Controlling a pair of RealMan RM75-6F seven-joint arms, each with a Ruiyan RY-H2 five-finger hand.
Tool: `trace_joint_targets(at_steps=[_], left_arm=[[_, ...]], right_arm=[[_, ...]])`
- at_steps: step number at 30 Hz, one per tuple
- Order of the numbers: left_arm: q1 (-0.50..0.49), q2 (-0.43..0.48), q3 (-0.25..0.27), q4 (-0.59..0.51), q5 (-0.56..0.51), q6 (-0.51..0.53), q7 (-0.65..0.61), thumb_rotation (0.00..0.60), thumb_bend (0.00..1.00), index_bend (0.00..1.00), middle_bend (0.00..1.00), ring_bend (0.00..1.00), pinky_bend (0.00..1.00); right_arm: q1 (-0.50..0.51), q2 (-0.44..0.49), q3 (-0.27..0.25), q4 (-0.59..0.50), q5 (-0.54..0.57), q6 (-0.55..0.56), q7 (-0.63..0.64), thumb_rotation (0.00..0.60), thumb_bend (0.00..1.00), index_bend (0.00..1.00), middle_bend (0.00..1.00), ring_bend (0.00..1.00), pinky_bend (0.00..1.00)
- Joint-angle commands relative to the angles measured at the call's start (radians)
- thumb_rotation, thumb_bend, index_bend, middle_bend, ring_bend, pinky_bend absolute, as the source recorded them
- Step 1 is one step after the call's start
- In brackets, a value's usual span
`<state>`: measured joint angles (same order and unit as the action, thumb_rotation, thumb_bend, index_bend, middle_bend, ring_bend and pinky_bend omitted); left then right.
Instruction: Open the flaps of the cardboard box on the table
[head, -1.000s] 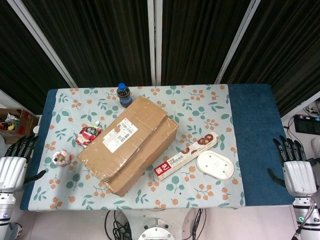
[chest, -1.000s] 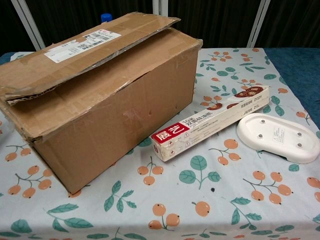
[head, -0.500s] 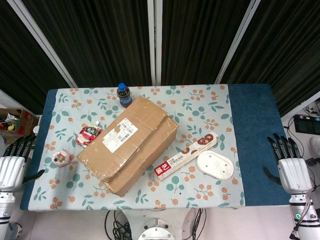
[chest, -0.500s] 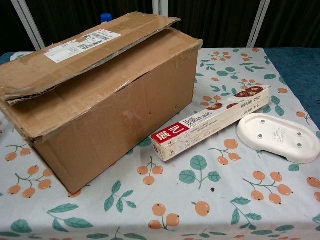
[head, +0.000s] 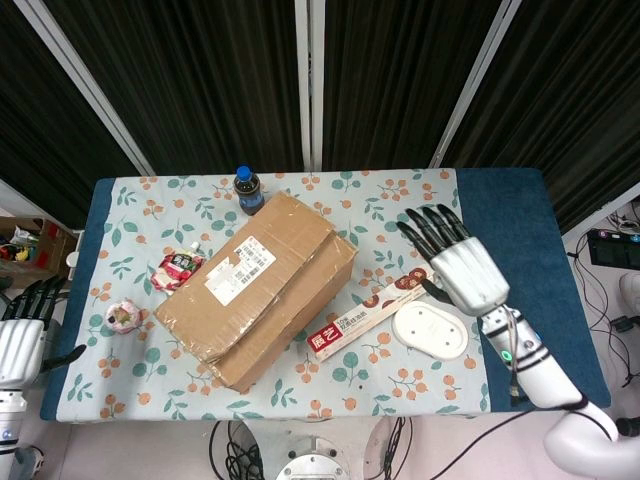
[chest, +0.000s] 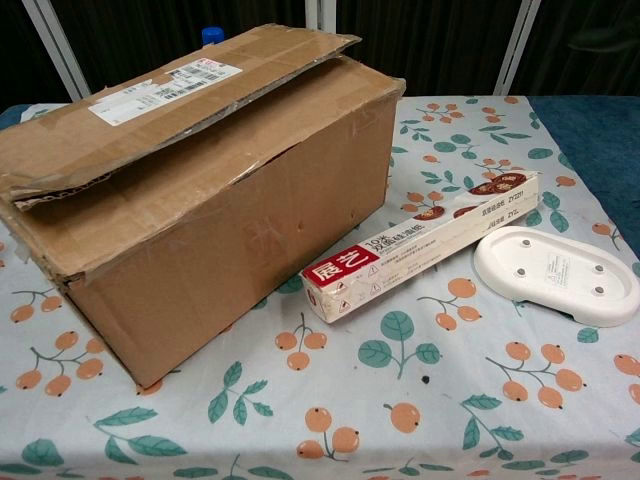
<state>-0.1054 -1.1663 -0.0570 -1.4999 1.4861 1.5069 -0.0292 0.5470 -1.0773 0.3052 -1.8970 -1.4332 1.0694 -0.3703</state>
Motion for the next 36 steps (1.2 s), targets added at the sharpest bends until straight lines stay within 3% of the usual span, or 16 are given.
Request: trace_joint_targets(at_steps=[1, 6, 14, 28, 36], left_arm=[[0.006, -0.001, 0.0, 0.009, -0.008, 0.002, -0.01, 0.589, 0.0, 0.08, 0.09, 0.08, 0.18], [0.016, 0.006, 0.0, 0.017, -0.013, 0.009, -0.023, 0.59, 0.0, 0.08, 0.09, 0.08, 0.18], [0.021, 0.015, -0.006, 0.02, -0.016, 0.013, -0.032, 0.589, 0.0, 0.08, 0.09, 0.08, 0.18], [0.026, 0.011, -0.008, 0.035, -0.021, 0.01, -0.046, 0.589, 0.0, 0.08, 0.09, 0.08, 0.18], [0.033, 0.015, -0.009, 0.043, -0.017, 0.019, -0.062, 0.59, 0.0, 0.08, 0.09, 0.08, 0.18]], right_arm=[[0.195, -0.073, 0.098, -0.028, 0.187, -0.16, -0.156, 0.6, 0.16, 0.0, 0.0, 0.0, 0.0], [0.356, -0.215, 0.09, 0.058, 0.29, -0.197, -0.329, 0.6, 0.12, 0.0, 0.0, 0.0, 0.0], [0.475, -0.338, 0.046, 0.164, 0.346, -0.212, -0.391, 0.6, 0.08, 0.0, 0.0, 0.0, 0.0], [0.582, -0.479, 0.013, 0.327, 0.364, -0.189, -0.375, 0.6, 0.09, 0.0, 0.0, 0.0, 0.0], [0.621, -0.582, 0.048, 0.476, 0.295, -0.139, -0.245, 0.6, 0.13, 0.0, 0.0, 0.0, 0.0]])
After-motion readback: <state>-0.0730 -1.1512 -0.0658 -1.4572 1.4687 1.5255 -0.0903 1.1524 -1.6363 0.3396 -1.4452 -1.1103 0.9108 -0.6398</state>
